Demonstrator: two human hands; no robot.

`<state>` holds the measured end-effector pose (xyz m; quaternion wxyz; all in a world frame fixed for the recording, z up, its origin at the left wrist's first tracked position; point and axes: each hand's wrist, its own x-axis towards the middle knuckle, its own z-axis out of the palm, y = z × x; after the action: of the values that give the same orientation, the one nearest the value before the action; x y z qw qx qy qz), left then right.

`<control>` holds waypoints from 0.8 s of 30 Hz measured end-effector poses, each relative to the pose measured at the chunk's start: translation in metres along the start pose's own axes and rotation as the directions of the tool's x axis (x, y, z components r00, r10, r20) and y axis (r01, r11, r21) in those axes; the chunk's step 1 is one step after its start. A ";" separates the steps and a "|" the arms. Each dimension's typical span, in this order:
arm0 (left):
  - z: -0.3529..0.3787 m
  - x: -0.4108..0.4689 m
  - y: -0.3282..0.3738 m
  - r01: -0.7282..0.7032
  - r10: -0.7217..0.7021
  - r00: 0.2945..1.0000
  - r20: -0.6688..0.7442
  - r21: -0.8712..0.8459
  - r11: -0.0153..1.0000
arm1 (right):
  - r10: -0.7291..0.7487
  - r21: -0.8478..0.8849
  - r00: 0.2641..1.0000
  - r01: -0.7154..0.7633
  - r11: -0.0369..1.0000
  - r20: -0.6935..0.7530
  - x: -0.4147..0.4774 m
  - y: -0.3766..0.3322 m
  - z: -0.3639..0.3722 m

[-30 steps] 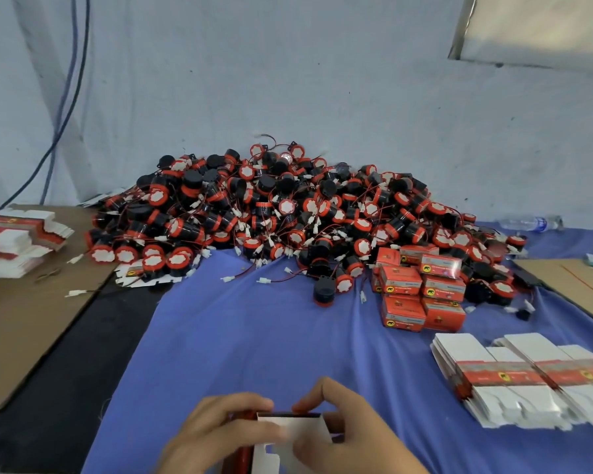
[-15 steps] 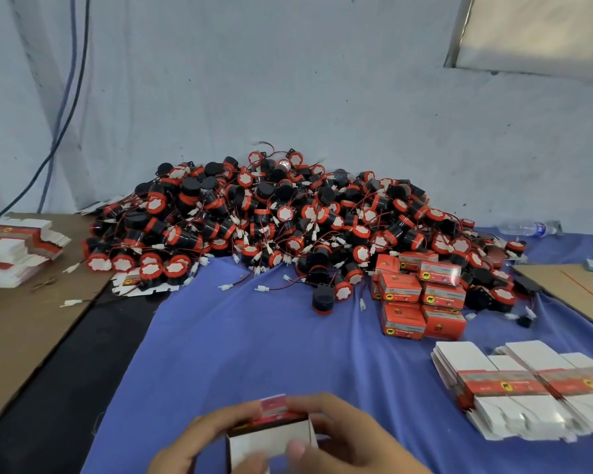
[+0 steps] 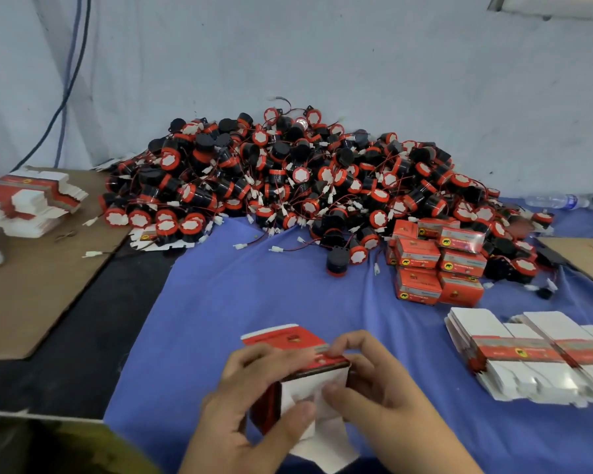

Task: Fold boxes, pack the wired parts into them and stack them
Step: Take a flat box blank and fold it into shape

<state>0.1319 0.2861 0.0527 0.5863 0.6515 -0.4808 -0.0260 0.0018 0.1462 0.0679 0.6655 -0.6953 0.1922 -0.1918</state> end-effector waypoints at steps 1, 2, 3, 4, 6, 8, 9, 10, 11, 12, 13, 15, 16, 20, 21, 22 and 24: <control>0.004 0.000 0.001 -0.030 0.030 1.000 -0.009 0.016 0.999 | -0.007 0.001 1.000 0.007 1.000 -0.026 0.000 0.002 0.003; 0.007 0.000 0.000 -0.036 0.036 0.999 -0.041 0.002 0.999 | -0.015 -0.003 0.999 0.015 1.000 -0.041 0.000 0.003 0.005; 0.010 -0.001 -0.002 -0.001 -0.003 0.996 -0.088 -0.045 0.999 | -0.024 -0.005 0.998 0.023 1.000 -0.051 0.000 0.005 0.006; 0.011 -0.001 -0.004 0.067 -0.083 0.988 -0.130 -0.124 0.990 | -0.033 -0.014 0.998 0.033 0.999 -0.057 -0.002 0.006 0.007; 0.011 -0.001 -0.009 0.208 -0.259 0.956 -0.140 -0.299 0.931 | -0.096 -0.108 0.993 0.088 0.990 -0.063 -0.007 0.005 0.007; 0.009 -0.001 -0.012 0.281 -0.347 0.931 -0.116 -0.381 0.881 | -0.123 -0.195 0.992 0.120 0.973 -0.003 -0.012 0.005 0.005; 0.008 0.000 -0.012 0.295 -0.369 0.922 -0.116 -0.409 0.864 | -0.109 -0.192 0.993 0.113 0.975 0.033 -0.014 0.004 0.004; 0.007 0.000 -0.011 0.304 -0.384 0.917 -0.113 -0.425 0.852 | -0.091 -0.176 0.994 0.100 0.979 0.061 -0.015 0.003 0.003; 0.007 0.001 -0.009 0.308 -0.387 0.916 -0.104 -0.434 0.847 | -0.086 -0.173 0.993 0.098 0.980 0.077 -0.016 0.002 0.003; 0.007 0.000 -0.009 0.313 -0.384 0.919 -0.088 -0.427 0.848 | -0.094 -0.182 0.993 0.105 0.978 0.067 -0.016 0.002 0.004; 0.009 0.000 -0.007 0.308 -0.372 0.925 -0.079 -0.421 0.853 | -0.114 -0.187 0.993 0.115 0.976 0.017 -0.015 0.003 0.006; 0.010 0.000 0.000 0.290 -0.344 0.937 -0.063 -0.408 0.865 | -0.155 -0.143 0.979 0.136 0.980 -0.134 -0.014 0.008 0.015; 0.011 -0.001 0.004 0.281 -0.324 0.945 -0.051 -0.386 0.879 | -0.154 -0.086 0.966 0.138 0.987 -0.206 -0.014 0.010 0.019; 0.019 -0.006 0.014 0.182 -0.213 0.975 -0.063 -0.322 0.929 | -0.163 0.013 0.939 0.175 0.985 -0.304 -0.015 0.010 0.028; 0.021 -0.006 0.015 0.174 -0.212 0.974 -0.079 -0.333 0.927 | -0.165 0.016 0.941 0.178 0.984 -0.294 -0.015 0.008 0.029; 0.022 -0.007 0.013 0.176 -0.221 0.970 -0.098 -0.337 0.925 | -0.161 0.020 0.944 0.174 0.984 -0.286 -0.016 0.005 0.030; 0.024 -0.008 0.010 0.182 -0.230 0.966 -0.118 -0.318 0.930 | -0.159 0.016 0.948 0.170 0.985 -0.277 -0.015 0.002 0.033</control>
<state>0.1068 0.2749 0.0491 0.7087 0.6004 -0.3535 -0.1113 0.0064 0.1822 0.0641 0.6280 -0.6620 0.2201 -0.3448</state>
